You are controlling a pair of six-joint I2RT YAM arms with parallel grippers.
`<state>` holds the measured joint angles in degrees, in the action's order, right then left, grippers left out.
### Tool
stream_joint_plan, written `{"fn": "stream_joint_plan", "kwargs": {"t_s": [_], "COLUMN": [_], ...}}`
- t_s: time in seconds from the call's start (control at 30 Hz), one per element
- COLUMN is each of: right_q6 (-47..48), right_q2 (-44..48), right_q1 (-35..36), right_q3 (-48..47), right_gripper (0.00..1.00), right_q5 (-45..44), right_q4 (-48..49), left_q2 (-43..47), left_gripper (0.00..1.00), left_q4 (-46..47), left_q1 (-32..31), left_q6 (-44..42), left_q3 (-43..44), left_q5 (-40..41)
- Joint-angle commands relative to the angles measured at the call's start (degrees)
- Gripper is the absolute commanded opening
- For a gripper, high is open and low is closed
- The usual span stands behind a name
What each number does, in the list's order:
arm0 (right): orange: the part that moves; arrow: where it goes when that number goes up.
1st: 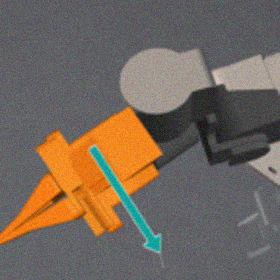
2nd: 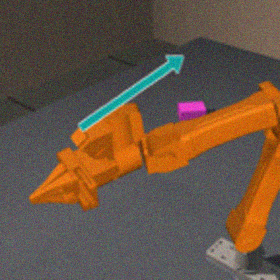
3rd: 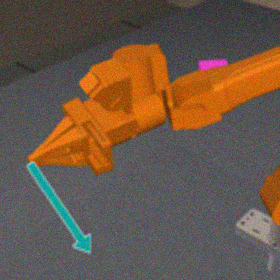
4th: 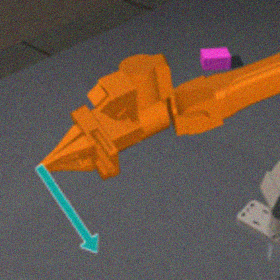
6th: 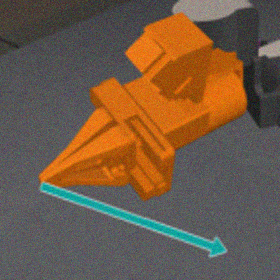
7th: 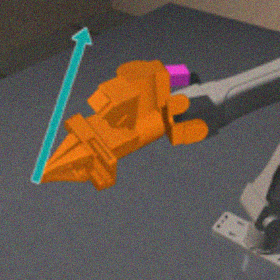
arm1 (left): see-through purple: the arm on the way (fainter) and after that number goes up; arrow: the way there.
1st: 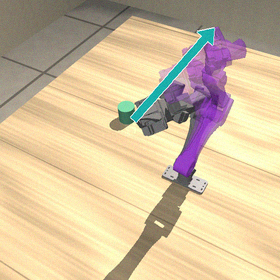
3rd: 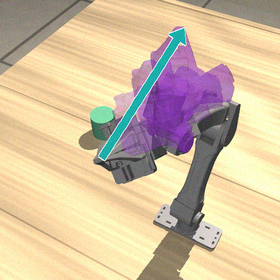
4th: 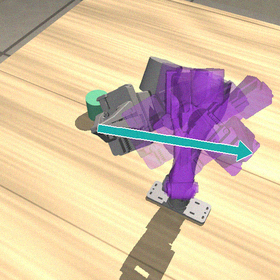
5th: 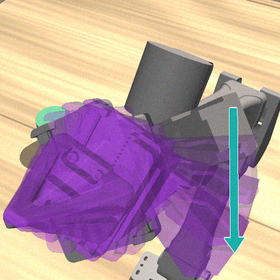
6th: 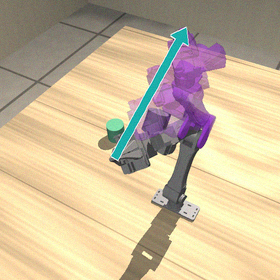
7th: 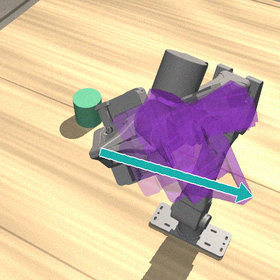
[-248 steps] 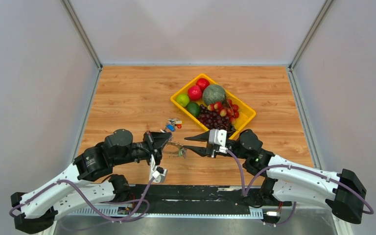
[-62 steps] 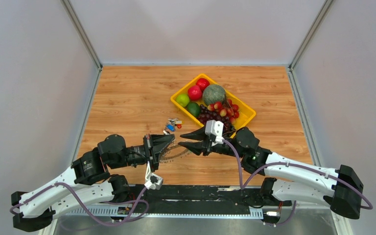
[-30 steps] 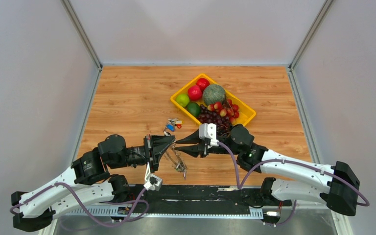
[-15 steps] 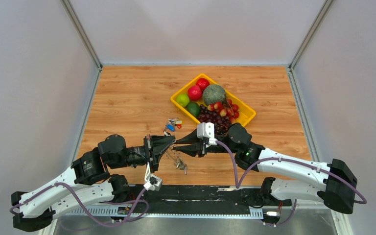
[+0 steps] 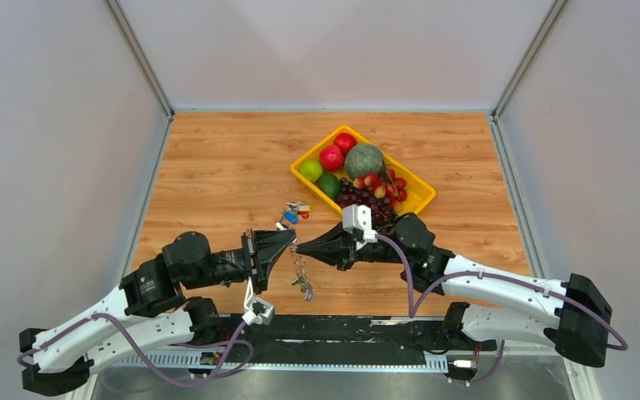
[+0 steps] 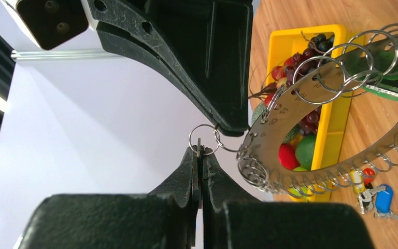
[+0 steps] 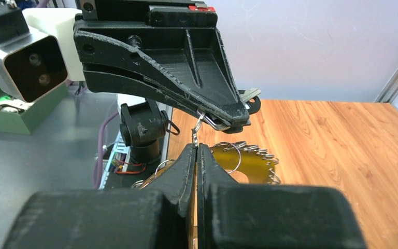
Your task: Remove the keys from the keyring
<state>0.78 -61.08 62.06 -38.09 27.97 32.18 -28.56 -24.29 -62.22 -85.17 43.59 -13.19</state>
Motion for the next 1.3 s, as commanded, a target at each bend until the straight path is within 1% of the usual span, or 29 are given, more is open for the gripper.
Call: {"fn": "stream_joint_plan", "kwargs": {"t_s": [0.0, 0.1, 0.27, 0.5, 0.67, 0.8, 0.9, 1.07, 1.27], "right_q6": [-6.7, -8.9, -12.0, -12.7, -12.8, -13.4, -13.0, -10.6, -7.6], "right_q2": [2.9, 3.8, 5.4, 7.7, 8.0, 8.4, 8.0, 6.8, 5.5], "right_q1": [-0.1, -0.1, -0.1, 0.0, -0.1, 0.0, -0.1, -0.1, 0.6], "right_q3": [0.9, 1.4, 3.8, 5.0, 4.6, 5.0, 4.3, 2.2, -0.1], "right_gripper": [0.00, 0.00, 0.00, 0.00, 0.00, 0.00, 0.00, 0.00, 0.00], "right_q5": [-3.1, -4.7, -5.6, -7.4, -5.9, -6.8, -6.4, -2.5, 0.5], "right_q4": [4.8, 5.5, 11.7, 12.7, 13.1, 14.3, 14.0, 11.6, 6.6], "left_q2": [0.9, 1.0, 0.7, 0.4, -0.2, -0.4, -0.8, -2.2, -2.9], "left_gripper": [0.00, 0.00, 0.00, 0.00, 0.00, 0.00, 0.00, 0.00, 0.00], "left_q4": [4.6, 4.9, 6.2, 6.1, 6.0, 5.8, 5.8, 5.0, 4.7], "left_q1": [-0.2, -0.2, -0.2, -0.2, -0.2, -0.2, -0.2, -0.2, -0.2], "left_q6": [-0.5, -0.2, 0.6, 0.8, 0.9, 1.0, 1.1, 3.4, 4.5], "left_q3": [-0.2, -0.4, -1.8, -1.9, -2.0, -2.0, -2.0, -0.9, 0.0], "left_q5": [-0.3, -0.5, -1.1, -1.2, -1.2, -1.6, -1.8, -1.7, -1.3]}}
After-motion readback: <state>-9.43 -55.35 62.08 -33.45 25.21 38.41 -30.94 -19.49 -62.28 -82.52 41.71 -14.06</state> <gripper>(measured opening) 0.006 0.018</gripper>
